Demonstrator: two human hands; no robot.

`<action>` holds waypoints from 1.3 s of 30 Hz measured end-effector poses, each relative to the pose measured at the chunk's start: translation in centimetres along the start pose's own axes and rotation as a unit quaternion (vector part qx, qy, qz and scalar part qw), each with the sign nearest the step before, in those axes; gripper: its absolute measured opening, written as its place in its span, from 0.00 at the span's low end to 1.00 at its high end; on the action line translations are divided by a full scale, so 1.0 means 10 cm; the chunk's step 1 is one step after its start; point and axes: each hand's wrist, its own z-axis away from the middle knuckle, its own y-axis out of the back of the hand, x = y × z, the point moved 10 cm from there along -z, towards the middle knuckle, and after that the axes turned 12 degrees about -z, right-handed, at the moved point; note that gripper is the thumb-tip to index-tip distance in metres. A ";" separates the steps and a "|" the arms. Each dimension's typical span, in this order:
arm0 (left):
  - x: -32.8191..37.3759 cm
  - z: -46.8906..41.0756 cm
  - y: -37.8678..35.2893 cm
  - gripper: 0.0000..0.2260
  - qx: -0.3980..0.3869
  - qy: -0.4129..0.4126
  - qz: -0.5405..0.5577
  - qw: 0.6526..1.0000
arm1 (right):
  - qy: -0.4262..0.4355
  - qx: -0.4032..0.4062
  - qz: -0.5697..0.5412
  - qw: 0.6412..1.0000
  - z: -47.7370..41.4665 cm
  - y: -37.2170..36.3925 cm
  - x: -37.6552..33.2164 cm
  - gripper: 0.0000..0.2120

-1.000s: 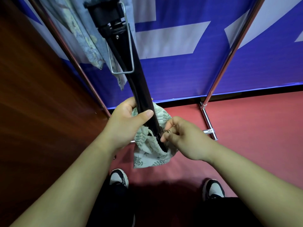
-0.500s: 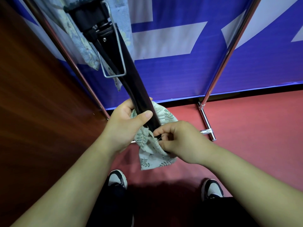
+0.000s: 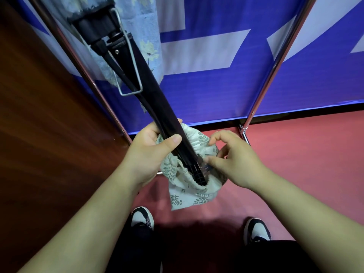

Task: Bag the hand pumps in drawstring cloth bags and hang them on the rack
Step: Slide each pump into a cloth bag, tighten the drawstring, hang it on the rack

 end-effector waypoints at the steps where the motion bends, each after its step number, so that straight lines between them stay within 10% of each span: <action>1: -0.01 0.00 0.00 0.14 0.000 0.003 0.006 1.000 | -0.011 0.003 0.003 1.000 0.00 -0.01 0.05 0.15; 12: -0.07 -0.05 0.10 0.17 -0.001 -0.004 -0.153 0.988 | -0.120 -0.027 -0.330 0.936 -0.12 0.09 0.14 0.08; 24: -0.02 -0.06 0.10 0.10 0.014 -0.027 -0.215 0.976 | 0.113 -0.038 0.000 0.993 0.00 0.14 -0.46 0.14; 31: 0.01 -0.05 0.11 0.10 0.016 -0.031 -0.218 0.975 | 0.008 -0.272 -0.018 0.962 0.22 -0.44 -0.29 0.09; 39: -0.03 -0.06 0.14 0.11 0.021 -0.022 -0.211 0.977 | -0.066 -0.315 -0.080 0.944 0.30 -0.53 -0.12 0.13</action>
